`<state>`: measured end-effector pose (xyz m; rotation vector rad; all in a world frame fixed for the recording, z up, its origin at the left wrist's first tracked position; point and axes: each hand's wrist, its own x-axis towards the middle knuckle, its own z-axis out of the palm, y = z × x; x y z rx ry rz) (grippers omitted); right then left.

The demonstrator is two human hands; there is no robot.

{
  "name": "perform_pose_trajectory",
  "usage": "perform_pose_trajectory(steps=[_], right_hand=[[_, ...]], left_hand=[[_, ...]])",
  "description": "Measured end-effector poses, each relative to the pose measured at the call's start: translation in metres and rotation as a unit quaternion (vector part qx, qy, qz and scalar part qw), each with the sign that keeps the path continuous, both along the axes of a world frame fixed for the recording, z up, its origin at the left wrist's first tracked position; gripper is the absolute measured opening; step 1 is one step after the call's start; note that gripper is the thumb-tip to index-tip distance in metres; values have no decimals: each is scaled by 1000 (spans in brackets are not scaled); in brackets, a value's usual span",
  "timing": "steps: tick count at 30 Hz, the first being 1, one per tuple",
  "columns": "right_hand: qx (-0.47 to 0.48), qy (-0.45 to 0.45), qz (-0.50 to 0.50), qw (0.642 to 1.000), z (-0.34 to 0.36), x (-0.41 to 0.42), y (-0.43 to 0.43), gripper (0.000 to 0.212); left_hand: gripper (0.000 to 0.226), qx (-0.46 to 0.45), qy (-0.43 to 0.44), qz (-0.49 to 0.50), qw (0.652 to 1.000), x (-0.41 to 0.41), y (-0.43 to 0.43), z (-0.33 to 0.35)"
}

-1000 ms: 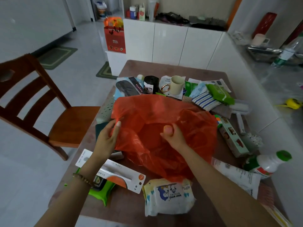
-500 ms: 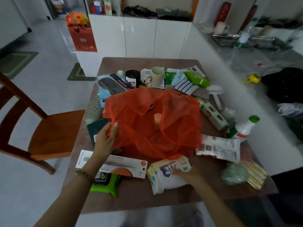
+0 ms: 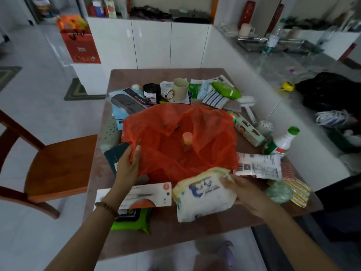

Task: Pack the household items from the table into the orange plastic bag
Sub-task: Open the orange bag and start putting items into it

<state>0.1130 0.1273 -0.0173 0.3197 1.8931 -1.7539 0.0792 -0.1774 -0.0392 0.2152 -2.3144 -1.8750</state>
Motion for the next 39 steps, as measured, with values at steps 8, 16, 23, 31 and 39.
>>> perform_pose_trajectory(steps=[8, 16, 23, 31, 39], right_hand=[[-170, -18, -187, 967, 7, -102, -73, 28], [140, 290, -103, 941, -56, -25, -165, 29], [189, 131, 144, 963, -86, 5, -188, 73], [-34, -180, 16, 983, -91, 7, -195, 28], [-124, -194, -36, 972, -91, 25, -211, 42]], left_hand=[[50, -24, -7, 22, 999, -2, -16, 1], [104, -436, -291, 24, 851, 68, -81, -74], [108, -359, -342, 75, 865, 80, -79, -79], [58, -178, -281, 155, 930, 105, -84, -75], [58, -116, -345, 47, 930, 104, -104, -68]])
